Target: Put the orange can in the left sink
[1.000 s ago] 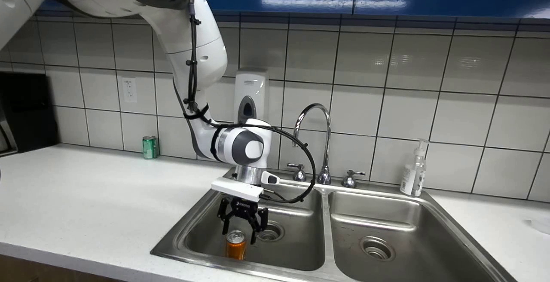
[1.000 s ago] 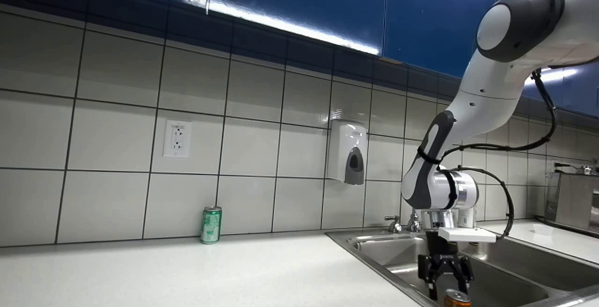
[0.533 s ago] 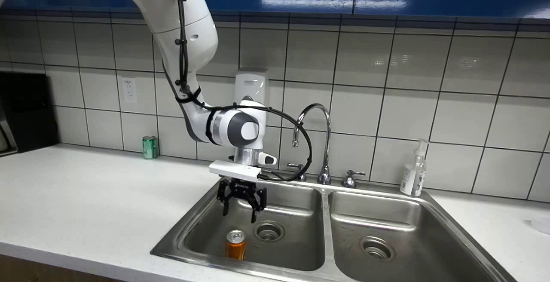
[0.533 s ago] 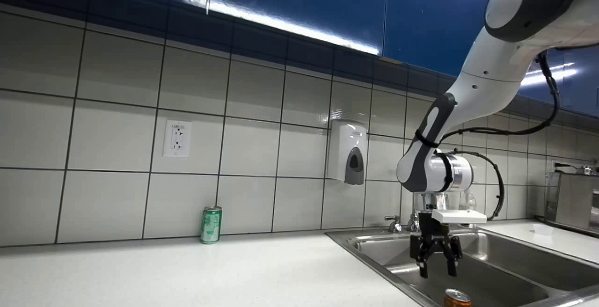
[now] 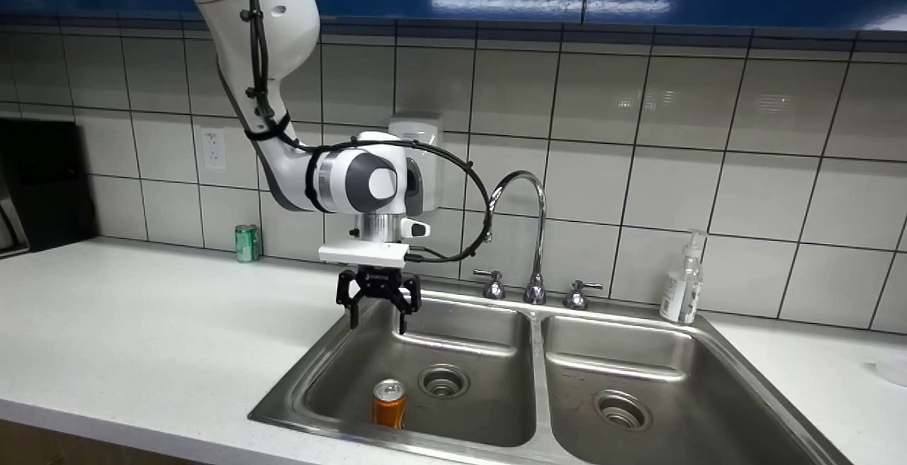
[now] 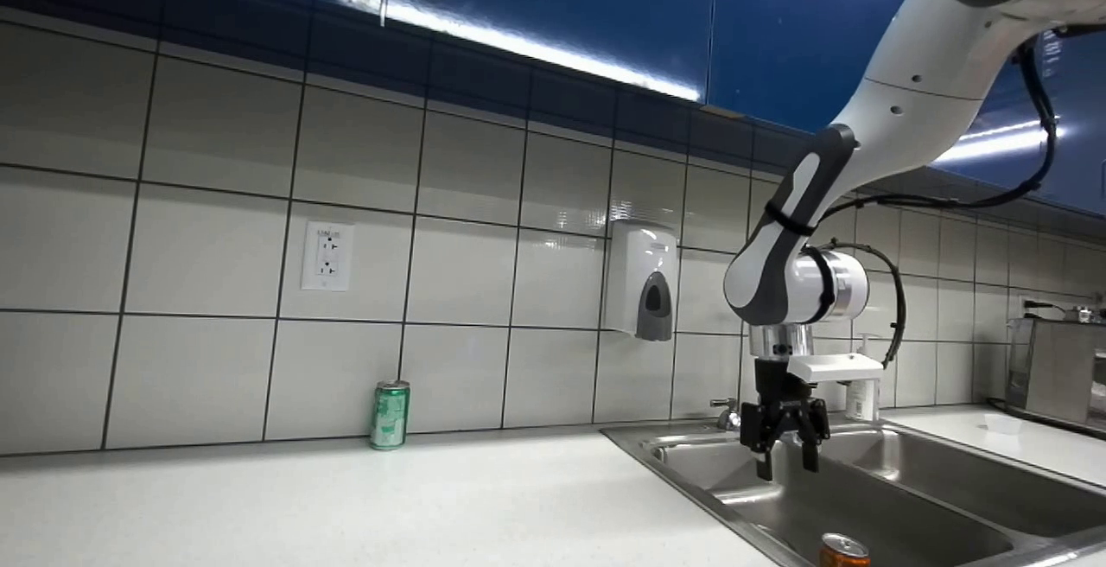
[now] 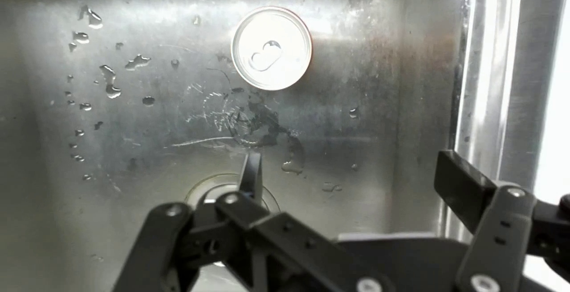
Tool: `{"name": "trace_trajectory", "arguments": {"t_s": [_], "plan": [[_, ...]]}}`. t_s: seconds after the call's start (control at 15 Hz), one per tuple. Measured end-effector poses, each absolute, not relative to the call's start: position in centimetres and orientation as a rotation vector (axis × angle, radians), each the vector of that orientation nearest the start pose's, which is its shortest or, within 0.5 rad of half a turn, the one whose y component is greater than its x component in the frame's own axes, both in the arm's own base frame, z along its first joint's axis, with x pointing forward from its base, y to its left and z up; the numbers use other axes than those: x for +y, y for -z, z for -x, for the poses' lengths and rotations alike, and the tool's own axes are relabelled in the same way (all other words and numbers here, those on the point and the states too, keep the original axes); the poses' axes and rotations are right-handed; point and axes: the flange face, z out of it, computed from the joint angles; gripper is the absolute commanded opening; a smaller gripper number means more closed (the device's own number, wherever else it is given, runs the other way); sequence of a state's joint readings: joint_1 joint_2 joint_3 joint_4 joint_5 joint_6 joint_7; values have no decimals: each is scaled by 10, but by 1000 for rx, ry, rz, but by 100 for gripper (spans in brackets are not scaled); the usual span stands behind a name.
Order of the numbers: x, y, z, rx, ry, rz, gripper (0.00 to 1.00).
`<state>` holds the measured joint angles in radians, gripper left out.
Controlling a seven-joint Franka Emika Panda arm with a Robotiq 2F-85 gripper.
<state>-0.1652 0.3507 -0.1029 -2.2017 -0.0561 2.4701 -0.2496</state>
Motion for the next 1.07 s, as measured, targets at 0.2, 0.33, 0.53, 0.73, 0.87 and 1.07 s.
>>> {"name": "trace_trajectory", "arguments": {"t_s": [0.2, 0.33, 0.53, 0.73, 0.87, 1.07], "plan": [[-125, -229, -518, -121, -126, 3193, 100], [-110, -236, -510, -158, -114, 3198, 100], [-85, -241, -496, -194, -107, 3198, 100], [-62, -245, -482, -188, -110, 3195, 100], [-48, -247, -473, -171, -109, 3199, 100], [-29, -248, -460, -149, -114, 3202, 100]]}}
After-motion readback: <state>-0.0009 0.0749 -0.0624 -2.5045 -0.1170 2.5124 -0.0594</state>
